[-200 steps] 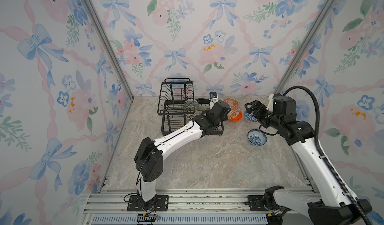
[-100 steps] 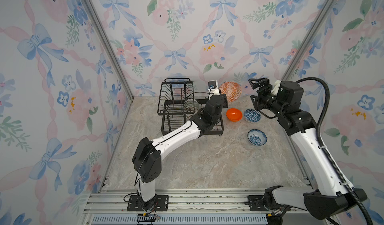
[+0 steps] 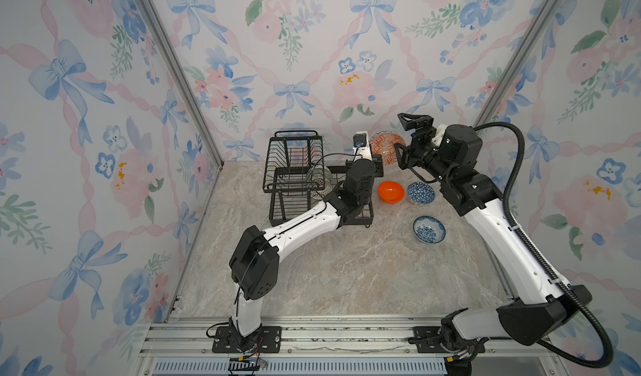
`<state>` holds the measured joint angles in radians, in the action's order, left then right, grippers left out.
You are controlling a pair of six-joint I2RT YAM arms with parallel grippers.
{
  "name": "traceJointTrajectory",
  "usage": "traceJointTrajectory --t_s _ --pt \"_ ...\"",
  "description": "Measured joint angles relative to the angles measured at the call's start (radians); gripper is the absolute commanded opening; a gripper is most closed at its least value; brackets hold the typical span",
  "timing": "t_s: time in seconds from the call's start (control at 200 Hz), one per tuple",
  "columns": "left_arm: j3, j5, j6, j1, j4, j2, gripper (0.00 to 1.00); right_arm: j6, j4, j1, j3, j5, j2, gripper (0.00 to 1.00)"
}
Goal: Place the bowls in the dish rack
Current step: 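Raise the held bowl high toward the rack with right gripper while left gripper waits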
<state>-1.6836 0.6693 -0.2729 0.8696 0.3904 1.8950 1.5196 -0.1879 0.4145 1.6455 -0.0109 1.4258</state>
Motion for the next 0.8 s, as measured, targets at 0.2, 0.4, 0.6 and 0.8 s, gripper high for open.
traceJointTrajectory --t_s 0.2,0.4,0.6,0.8 --pt "0.021 0.014 0.018 0.013 0.057 -0.002 0.0 0.037 0.027 0.02 0.008 -0.033 0.05 0.89" --pt "0.079 0.021 0.037 0.028 0.076 -0.013 0.0 0.09 0.045 0.038 0.008 -0.073 0.063 0.63" --pt "0.112 0.035 0.051 0.034 0.111 -0.045 0.0 0.118 0.037 0.054 0.006 -0.101 0.062 0.47" --pt "0.148 0.05 0.068 0.042 0.141 -0.073 0.0 0.132 0.031 0.061 -0.018 -0.119 0.052 0.33"
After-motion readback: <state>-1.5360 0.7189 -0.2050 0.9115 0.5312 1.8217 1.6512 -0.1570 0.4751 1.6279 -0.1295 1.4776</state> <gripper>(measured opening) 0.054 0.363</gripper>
